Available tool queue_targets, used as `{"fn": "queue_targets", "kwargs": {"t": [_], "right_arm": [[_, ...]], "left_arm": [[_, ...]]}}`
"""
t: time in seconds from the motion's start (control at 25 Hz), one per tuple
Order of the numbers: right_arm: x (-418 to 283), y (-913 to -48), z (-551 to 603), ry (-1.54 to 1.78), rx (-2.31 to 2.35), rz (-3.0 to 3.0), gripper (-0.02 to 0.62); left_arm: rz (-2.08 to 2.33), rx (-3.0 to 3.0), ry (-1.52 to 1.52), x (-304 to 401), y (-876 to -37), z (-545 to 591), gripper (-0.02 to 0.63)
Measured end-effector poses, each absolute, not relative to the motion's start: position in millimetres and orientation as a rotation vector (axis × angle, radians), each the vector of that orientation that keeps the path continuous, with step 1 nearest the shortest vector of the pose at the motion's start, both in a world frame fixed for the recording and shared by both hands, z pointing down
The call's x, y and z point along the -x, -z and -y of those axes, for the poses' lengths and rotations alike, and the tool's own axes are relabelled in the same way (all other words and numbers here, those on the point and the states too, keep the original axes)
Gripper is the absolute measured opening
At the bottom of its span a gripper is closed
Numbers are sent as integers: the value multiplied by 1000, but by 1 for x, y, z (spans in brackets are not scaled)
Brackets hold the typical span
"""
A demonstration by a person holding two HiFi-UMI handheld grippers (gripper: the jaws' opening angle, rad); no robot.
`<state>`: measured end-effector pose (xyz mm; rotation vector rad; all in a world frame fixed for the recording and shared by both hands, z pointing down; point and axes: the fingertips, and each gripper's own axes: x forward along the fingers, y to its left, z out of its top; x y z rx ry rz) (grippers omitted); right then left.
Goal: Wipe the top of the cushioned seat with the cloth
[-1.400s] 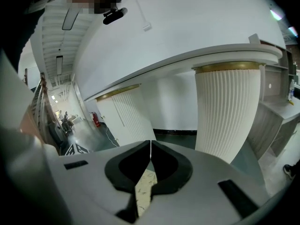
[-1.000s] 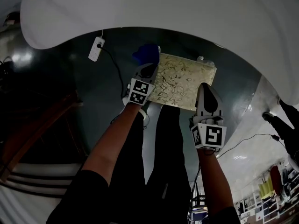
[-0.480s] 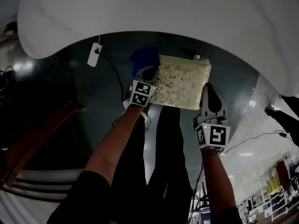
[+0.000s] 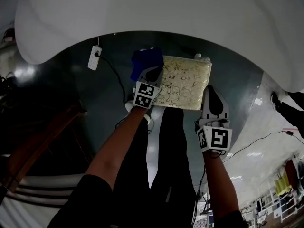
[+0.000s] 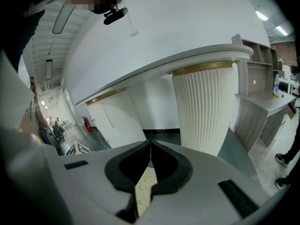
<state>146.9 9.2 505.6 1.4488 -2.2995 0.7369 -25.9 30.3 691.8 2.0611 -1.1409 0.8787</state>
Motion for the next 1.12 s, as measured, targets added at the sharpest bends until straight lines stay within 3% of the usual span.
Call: {"fn": "queue_targets", "kwargs": {"t": [1.12], "right_arm": [[-198,-519,-15,-784,-1574,2197,37]], "left_arm": [[1054,-2108,-847,-59,-686,-26,37]]}}
